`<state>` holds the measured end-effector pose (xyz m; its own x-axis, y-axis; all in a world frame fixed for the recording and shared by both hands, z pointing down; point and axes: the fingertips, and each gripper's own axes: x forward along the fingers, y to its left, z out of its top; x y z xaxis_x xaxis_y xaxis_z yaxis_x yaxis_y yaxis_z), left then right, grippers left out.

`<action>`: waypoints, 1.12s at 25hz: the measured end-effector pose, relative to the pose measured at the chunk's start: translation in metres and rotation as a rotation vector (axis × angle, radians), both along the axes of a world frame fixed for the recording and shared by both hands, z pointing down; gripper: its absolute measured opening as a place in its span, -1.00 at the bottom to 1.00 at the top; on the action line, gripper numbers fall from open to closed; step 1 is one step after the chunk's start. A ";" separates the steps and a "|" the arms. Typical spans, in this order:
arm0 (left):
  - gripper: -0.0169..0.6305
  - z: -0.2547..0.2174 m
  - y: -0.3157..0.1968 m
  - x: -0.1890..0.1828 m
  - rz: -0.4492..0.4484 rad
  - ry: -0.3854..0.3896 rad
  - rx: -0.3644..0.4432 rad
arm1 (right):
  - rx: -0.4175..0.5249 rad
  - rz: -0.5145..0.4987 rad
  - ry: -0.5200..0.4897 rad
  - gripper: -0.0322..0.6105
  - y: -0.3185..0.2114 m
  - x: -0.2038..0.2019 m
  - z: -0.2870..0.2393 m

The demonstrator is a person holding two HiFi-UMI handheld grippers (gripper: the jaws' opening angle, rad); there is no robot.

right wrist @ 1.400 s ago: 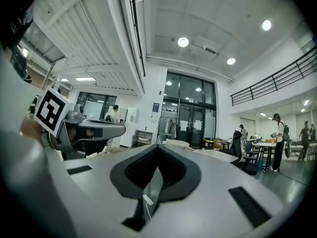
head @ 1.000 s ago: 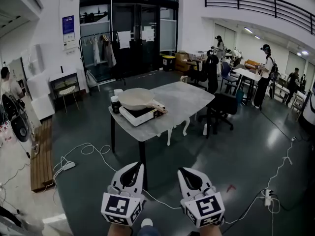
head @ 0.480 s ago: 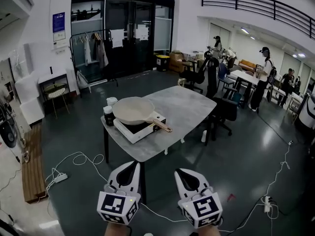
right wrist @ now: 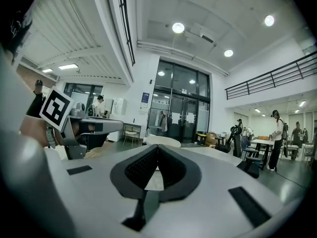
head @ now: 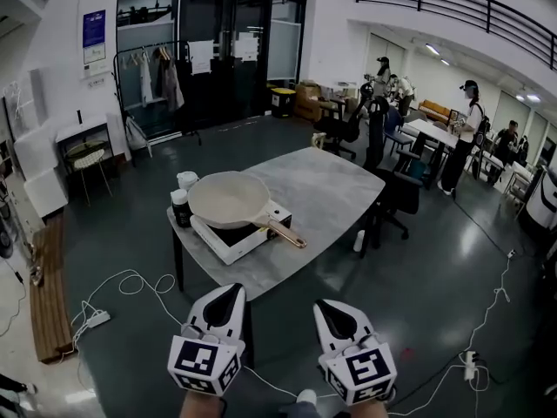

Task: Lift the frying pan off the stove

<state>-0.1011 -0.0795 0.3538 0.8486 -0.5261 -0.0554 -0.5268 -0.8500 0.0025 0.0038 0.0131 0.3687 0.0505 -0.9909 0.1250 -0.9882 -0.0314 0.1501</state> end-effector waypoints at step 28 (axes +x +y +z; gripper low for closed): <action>-0.91 0.066 -0.133 0.136 -0.307 -0.034 -0.284 | -0.109 -0.448 -0.104 -0.82 -0.207 0.158 0.031</action>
